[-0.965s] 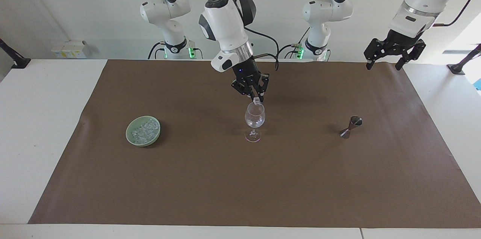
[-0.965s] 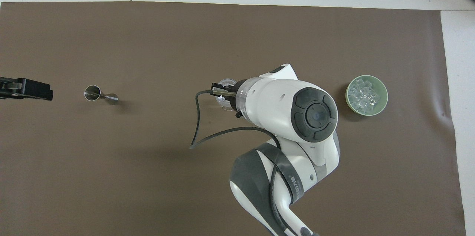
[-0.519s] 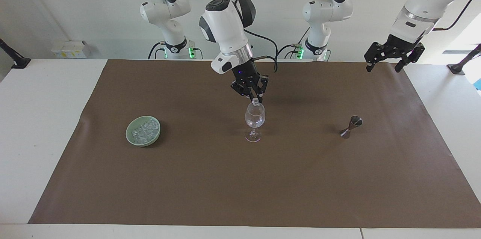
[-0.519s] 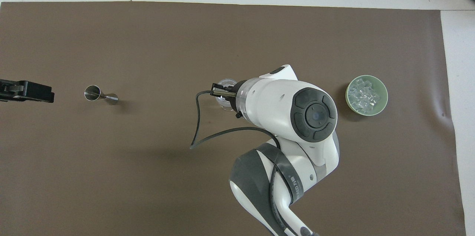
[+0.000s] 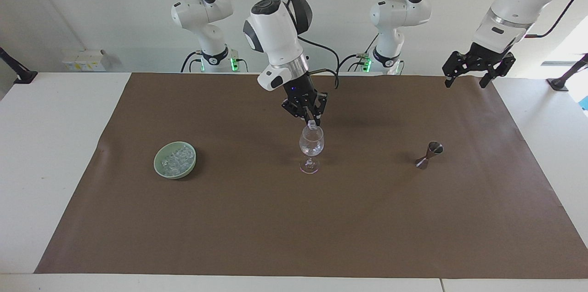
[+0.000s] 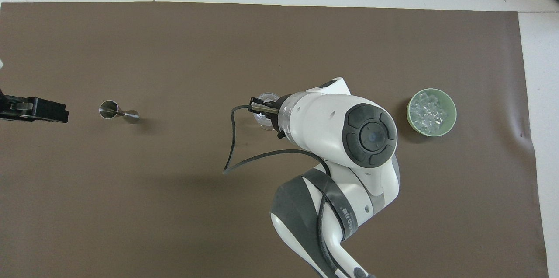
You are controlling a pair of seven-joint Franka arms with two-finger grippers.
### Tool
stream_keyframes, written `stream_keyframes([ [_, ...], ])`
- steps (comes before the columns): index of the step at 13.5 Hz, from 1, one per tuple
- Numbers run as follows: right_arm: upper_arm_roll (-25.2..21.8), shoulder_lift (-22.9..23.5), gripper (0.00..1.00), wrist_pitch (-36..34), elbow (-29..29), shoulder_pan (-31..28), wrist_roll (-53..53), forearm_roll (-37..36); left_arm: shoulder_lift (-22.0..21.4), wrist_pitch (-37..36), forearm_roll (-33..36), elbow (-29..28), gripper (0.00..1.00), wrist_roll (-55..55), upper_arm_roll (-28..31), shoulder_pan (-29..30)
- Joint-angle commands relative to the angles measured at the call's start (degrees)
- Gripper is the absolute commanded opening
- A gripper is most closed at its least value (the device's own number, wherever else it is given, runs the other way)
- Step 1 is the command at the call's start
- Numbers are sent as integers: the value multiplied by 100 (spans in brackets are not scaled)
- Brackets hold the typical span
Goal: Pour wine and add ice with both arms
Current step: 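Tilt the green cup over the clear glass to pour ice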
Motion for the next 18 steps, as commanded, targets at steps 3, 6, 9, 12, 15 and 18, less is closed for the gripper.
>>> stream_keyframes([
  [3,-13,-130,10,161,-255,8,157,-16,-157,-93,-77,-173,100,40,110,-15],
  [6,-13,-112,10,406,-378,60,157,-25,-175,-67,-95,-208,100,32,101,-15],
  [9,-13,-112,11,398,-378,60,149,-25,-166,-66,-95,-200,100,23,101,-76],
  [12,-13,-112,32,389,-378,60,149,-25,-175,-102,-95,-200,100,23,119,-85],
  [15,-13,-112,37,381,-378,60,149,-25,-166,-14,-95,-182,100,23,110,-85],
  [18,-13,-112,37,372,-369,60,149,-25,-166,-40,-95,-191,100,23,110,-85],
])
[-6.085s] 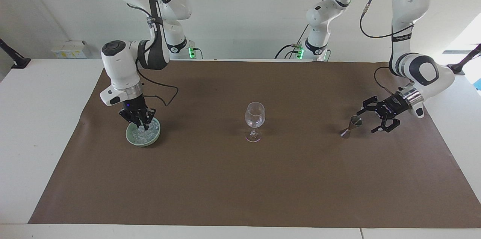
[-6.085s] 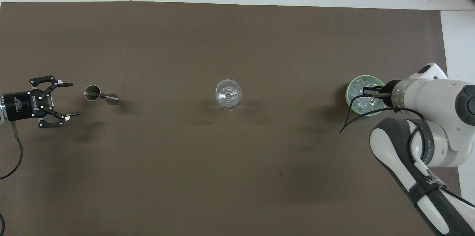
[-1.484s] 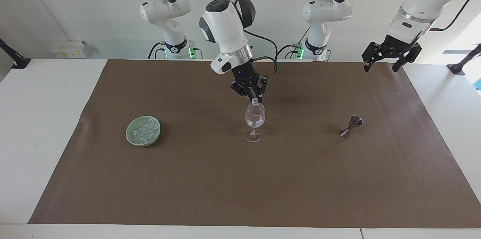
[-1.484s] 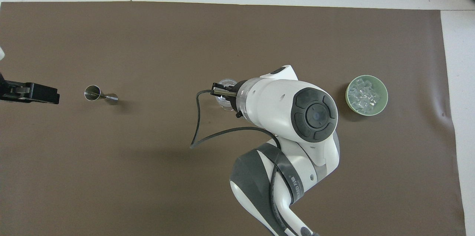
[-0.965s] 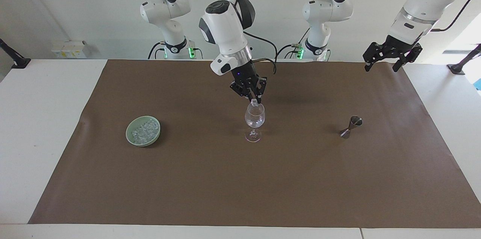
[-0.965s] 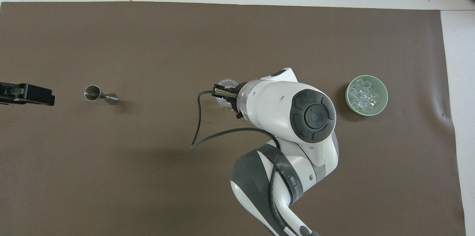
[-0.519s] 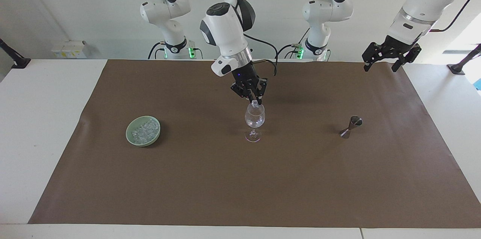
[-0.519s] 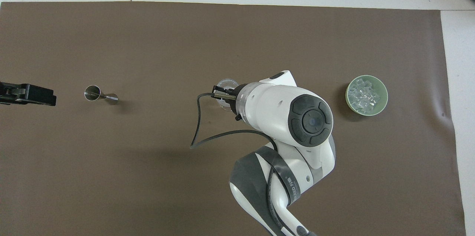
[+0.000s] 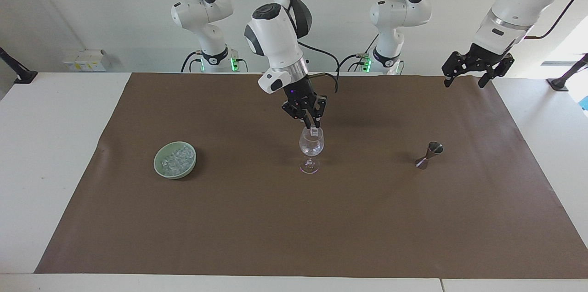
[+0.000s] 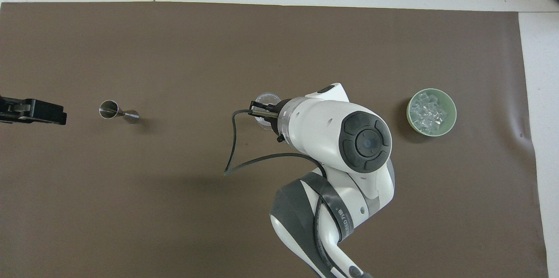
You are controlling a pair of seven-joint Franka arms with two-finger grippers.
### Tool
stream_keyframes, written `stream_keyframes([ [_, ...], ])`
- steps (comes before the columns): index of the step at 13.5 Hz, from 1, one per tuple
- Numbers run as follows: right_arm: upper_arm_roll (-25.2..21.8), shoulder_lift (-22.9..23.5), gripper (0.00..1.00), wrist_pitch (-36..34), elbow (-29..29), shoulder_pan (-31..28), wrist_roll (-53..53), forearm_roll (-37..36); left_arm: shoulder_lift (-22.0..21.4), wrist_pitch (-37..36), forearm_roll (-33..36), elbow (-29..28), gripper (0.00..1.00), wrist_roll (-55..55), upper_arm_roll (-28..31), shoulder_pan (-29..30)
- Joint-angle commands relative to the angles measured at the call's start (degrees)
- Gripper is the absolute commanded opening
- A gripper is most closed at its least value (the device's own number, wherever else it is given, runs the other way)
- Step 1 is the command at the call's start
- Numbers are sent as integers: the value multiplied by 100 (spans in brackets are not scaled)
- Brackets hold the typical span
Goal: Pour wine and add ice with both arms
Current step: 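Tilt the green cup over the clear glass to pour ice, then carry the green cup back toward its starting spot with the right gripper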
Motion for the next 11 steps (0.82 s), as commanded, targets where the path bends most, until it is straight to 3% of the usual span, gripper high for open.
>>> stream_keyframes([
  [1,-14,-100,40,85,-104,26,144,-23,-159,18,-57,-166,100,23,61,-73],
  [2,-14,-100,50,76,-60,26,152,-23,-159,18,-57,-166,100,14,61,-73],
  [3,-14,-118,69,50,-51,8,144,-23,-159,18,-57,-166,100,23,61,-73],
  [4,-31,-144,100,58,-51,-9,152,-23,-159,18,-57,-166,100,40,61,-81],
  [8,-40,-372,100,-99,-51,-193,135,-23,-159,45,-153,-166,100,49,52,-90],
  [11,-49,-776,100,-1002,-121,-483,-31,-49,-159,45,-162,-166,100,67,43,-90],
])
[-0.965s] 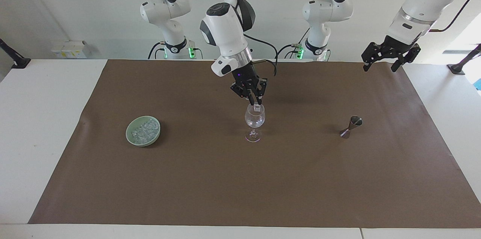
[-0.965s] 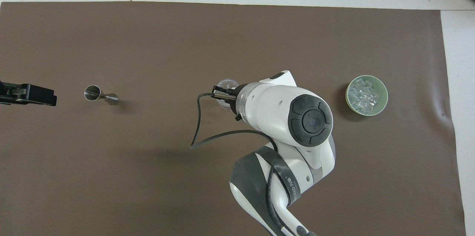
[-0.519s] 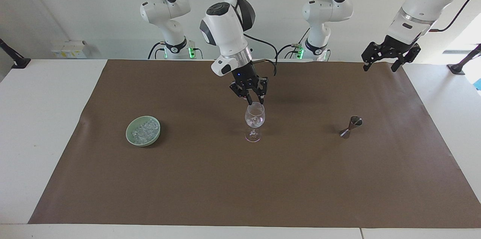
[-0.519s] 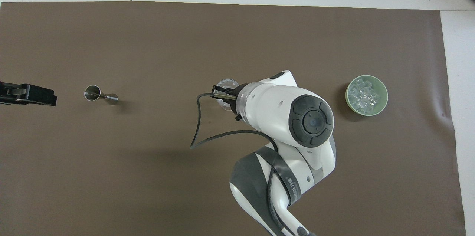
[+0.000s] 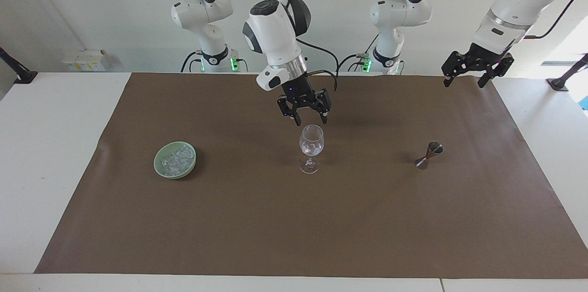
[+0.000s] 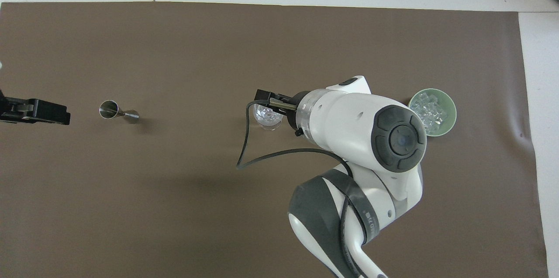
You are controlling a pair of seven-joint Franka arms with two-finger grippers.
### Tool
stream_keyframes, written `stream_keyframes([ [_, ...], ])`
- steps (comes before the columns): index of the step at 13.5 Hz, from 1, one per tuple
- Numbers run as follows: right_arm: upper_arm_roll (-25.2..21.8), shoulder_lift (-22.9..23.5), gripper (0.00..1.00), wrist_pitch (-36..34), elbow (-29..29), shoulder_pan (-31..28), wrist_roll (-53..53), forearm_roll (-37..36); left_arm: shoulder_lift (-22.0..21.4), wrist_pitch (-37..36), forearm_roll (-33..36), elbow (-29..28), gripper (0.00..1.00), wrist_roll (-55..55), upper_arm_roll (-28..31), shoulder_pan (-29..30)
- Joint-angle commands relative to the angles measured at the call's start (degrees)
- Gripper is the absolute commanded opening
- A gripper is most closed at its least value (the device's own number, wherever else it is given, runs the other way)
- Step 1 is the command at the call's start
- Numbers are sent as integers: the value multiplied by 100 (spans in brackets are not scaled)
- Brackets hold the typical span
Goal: Pour wine and add ice with both arms
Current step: 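Carry the green cup back toward its starting spot with the right gripper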
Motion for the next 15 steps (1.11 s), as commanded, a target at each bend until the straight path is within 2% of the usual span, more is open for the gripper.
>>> stream_keyframes([
  [1,30,-459,100,-755,-155,-277,-209,-119,-167,36,-56,-175,100,65,51,-78],
  [4,39,-828,100,-1467,-374,-619,-604,-611,-167,27,-56,-175,100,65,51,-86],
  [7,39,-1198,100,-1926,-709,-979,-1543,-770,-167,27,-56,-175,100,74,51,-78],
  [11,30,-1322,100,-2252,-630,-1358,-2030,-770,-167,10,-56,-175,100,65,51,-86],
  [15,-13,-1173,100,-2840,-148,-1551,-2065,-910,-167,-25,-56,-175,100,21,51,-86],
])
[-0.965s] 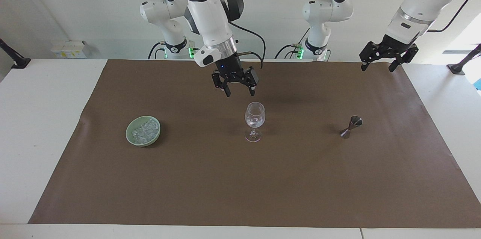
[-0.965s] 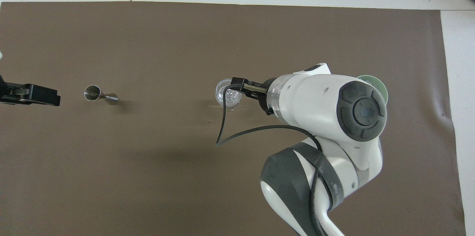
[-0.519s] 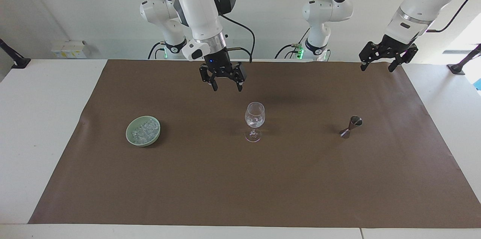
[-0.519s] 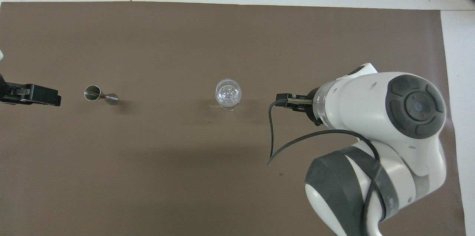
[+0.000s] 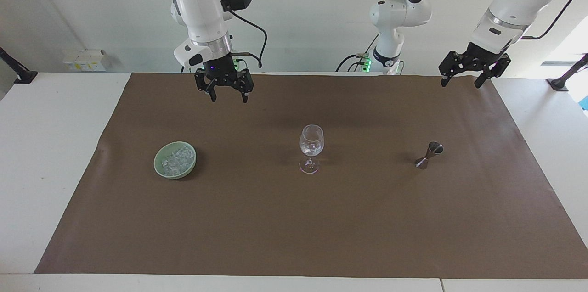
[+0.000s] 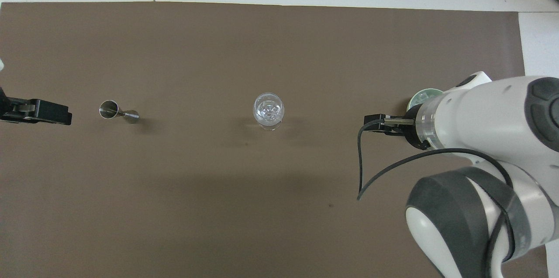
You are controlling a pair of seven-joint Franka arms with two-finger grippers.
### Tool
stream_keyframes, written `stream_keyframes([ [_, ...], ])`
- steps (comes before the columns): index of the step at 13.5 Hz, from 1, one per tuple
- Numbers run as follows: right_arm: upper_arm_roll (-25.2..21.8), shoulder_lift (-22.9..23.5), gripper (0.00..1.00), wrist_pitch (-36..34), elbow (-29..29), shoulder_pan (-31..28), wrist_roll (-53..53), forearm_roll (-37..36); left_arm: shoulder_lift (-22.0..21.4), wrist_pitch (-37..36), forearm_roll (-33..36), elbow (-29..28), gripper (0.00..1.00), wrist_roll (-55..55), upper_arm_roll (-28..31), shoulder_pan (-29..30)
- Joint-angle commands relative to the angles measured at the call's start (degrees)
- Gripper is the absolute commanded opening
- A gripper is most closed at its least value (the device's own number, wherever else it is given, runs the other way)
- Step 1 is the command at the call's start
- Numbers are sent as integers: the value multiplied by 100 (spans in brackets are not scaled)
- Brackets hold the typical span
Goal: Pour wine and add ice with both arms
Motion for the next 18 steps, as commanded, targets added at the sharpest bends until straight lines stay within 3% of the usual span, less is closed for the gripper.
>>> stream_keyframes([
  [1,29,137,100,-345,419,-289,-173,-179,-167,-33,-46,-175,100,17,72,-73],
  [4,29,453,100,-627,1061,-632,-576,-232,-167,-51,-46,-175,100,17,81,-46],
  [11,29,770,100,-1163,1792,-896,-797,-417,-167,-51,-46,-175,100,26,81,-3],
  [14,29,1200,100,-1725,2502,-993,-964,-399,-167,-51,-37,-175,100,26,81,6],
  [16,29,1158,100,-1735,2374,-976,-991,-399,-167,-51,-45,-175,100,26,81,6],
  [18,29,930,100,-1665,1882,-1019,-1139,-390,-167,-51,-46,-175,100,26,81,6],
])
